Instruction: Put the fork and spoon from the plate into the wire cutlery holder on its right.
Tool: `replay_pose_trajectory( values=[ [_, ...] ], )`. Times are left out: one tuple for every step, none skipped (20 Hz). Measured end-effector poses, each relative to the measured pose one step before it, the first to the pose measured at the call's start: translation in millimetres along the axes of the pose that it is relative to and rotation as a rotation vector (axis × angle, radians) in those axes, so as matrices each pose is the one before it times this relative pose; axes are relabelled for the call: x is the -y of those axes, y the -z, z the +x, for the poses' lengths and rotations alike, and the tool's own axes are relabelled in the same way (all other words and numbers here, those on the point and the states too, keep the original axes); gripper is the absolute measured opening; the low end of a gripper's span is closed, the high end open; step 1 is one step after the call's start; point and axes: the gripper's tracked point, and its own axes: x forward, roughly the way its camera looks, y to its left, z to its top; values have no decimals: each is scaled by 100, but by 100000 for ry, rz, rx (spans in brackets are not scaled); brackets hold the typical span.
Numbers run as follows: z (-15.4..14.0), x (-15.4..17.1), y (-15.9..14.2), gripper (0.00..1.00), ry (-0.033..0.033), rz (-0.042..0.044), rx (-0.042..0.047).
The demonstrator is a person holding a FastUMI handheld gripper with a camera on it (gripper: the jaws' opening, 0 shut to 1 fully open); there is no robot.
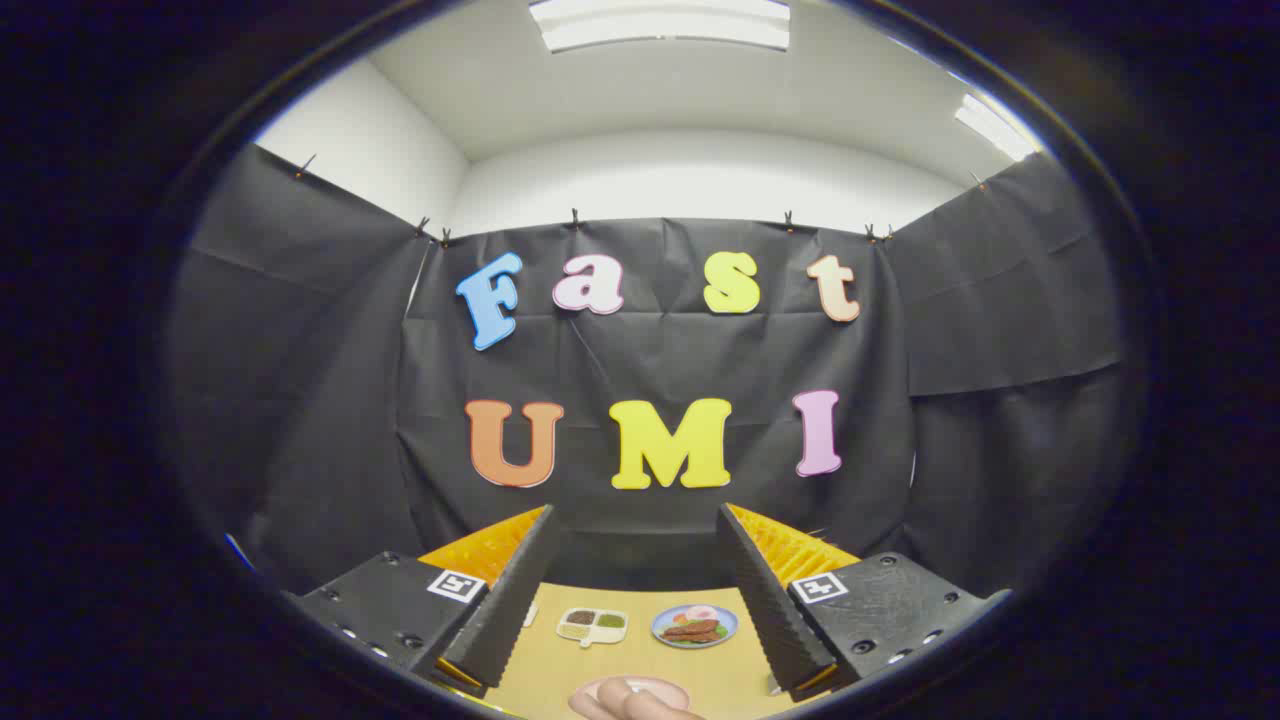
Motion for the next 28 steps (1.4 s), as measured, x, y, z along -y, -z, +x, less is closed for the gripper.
replay_pose_trajectory(
  values=[
    [-99,50,-328,95,-321,188,-326],
    [-88,428,57,95,308,40,-289],
    [-99,434,-5,95,532,-927,220],
    [35,628,178,95,1520,-1826,-96],
    [2,431,616,95,666,-1646,-923],
    [216,-261,1102,95,-806,-540,-1996],
    [236,-327,1158,95,-1748,969,-3813],
    [371,-250,1315,95,-1755,1902,-4210],
    [443,108,989,96,-576,1399,-3807],
    [390,526,726,96,279,440,-2696],
    [495,319,702,96,758,-586,-2027],
    [703,147,903,96,502,-1175,-2198],
    [550,71,892,96,197,-900,-2182],
    [688,-76,1176,96,129,-981,-2536],
    [592,125,1101,96,550,-413,-2911],
    [600,-12,1229,96,79,519,-3252],
    [595,-138,978,96,-215,1261,-2991],
    [679,23,1085,96,-126,809,-2621],
    [647,108,882,96,573,127,-2326],
    [738,242,1199,96,501,322,-3015],
    [844,-11,1200,96,-269,1815,-3450],
    [967,-264,1484,96,-1269,1880,-3954],
    [1081,113,1566,96,776,821,-4190],
    [1214,638,1712,96,2051,21,-5315],
    [1336,392,1585,96,1439,141,-4583],
    [1337,-20,1972,96,655,260,-4918],
    [1178,20,1393,96,401,756,-4213],
    [1303,183,1423,96,382,282,-4078]
  ],
)
